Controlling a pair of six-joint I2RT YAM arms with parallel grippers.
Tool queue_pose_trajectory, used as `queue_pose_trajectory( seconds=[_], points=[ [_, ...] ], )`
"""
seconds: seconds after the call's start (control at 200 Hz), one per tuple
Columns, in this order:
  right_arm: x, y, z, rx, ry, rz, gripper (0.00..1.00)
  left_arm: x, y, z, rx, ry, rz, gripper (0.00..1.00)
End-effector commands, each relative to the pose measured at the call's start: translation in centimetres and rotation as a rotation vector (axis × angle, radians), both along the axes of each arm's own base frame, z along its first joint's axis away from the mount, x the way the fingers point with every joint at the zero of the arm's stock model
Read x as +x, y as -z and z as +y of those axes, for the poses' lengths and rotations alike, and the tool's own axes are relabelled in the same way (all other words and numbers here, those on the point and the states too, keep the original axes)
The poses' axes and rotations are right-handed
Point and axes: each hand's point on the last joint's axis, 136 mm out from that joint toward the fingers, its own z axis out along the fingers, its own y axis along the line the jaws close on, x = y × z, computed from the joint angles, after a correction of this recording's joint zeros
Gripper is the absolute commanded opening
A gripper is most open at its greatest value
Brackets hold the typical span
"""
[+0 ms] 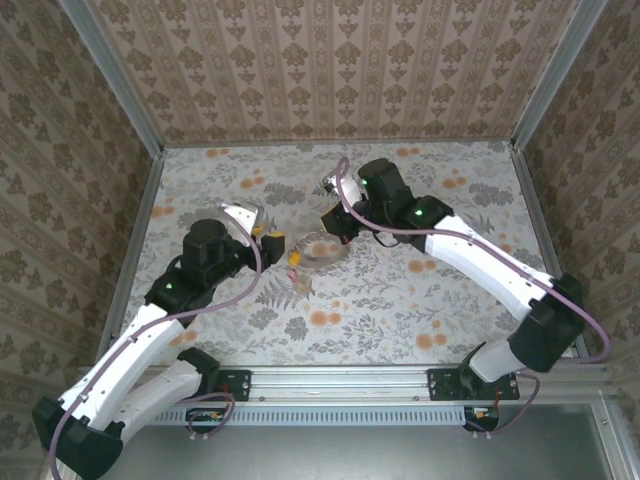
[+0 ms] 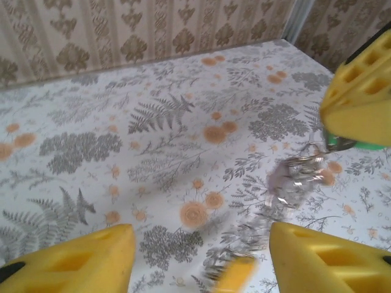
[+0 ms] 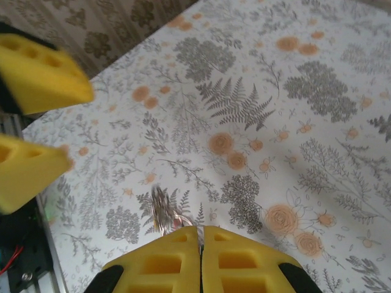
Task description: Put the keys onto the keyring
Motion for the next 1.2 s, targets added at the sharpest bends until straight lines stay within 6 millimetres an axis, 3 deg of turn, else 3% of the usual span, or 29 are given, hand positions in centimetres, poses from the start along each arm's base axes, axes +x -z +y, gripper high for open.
queue_pose_trajectory(
  seconds=[0.0,0.195,0.345,0.495,0.775,0.85,0.915,0.985,1.01,1.02,1.125,1.195],
  points=[
    [2.5,0.0,-0.6,0.049,0.085,0.004,0.00,0.5,0.4,0.9,-0.013,-0.066,0.028,0.68],
    [3.8,7.0,-4.1,0.032,0.189,0.163,0.03,1.2,1.6,0.7,0.019,-0.073,0.046,0.78],
    [4.1,12.1,-5.8,0.024,0.234,0.279,0.07,1.7,1.8,0.0,0.017,-0.055,0.054,0.81],
    [3.6,14.8,-7.2,0.030,0.289,0.323,0.16,1.8,1.9,-0.1,0.023,-0.053,0.058,0.86],
    [2.3,13.8,-11.3,-0.037,0.410,0.205,0.32,2.4,2.9,0.0,0.064,-0.071,0.083,0.95],
    [2.0,13.7,-12.5,-0.055,0.448,0.181,0.40,2.6,3.2,0.2,0.075,-0.089,0.095,0.98],
    [1.7,12.1,-13.7,-0.049,0.491,0.112,0.51,3.0,3.5,1.1,0.093,-0.140,0.098,1.00],
    [1.6,11.0,-15.4,-0.060,0.557,0.032,0.66,3.6,3.5,2.9,0.099,-0.241,0.072,1.00],
    [1.5,10.7,-16.2,-0.070,0.588,0.004,0.95,4.0,3.5,3.9,0.097,-0.295,0.066,1.00],
    [1.6,10.5,-16.6,-0.076,0.603,-0.010,0.99,4.2,3.5,4.4,0.100,-0.324,0.064,1.00],
    [1.7,8.7,-21.4,-0.129,0.824,-0.149,1.00,5.0,4.9,8.7,0.094,-0.526,0.126,1.00],
    [2.0,7.8,-23.6,-0.091,0.903,-0.247,1.00,5.7,5.9,12.3,0.128,-0.689,0.114,1.00]
  ],
)
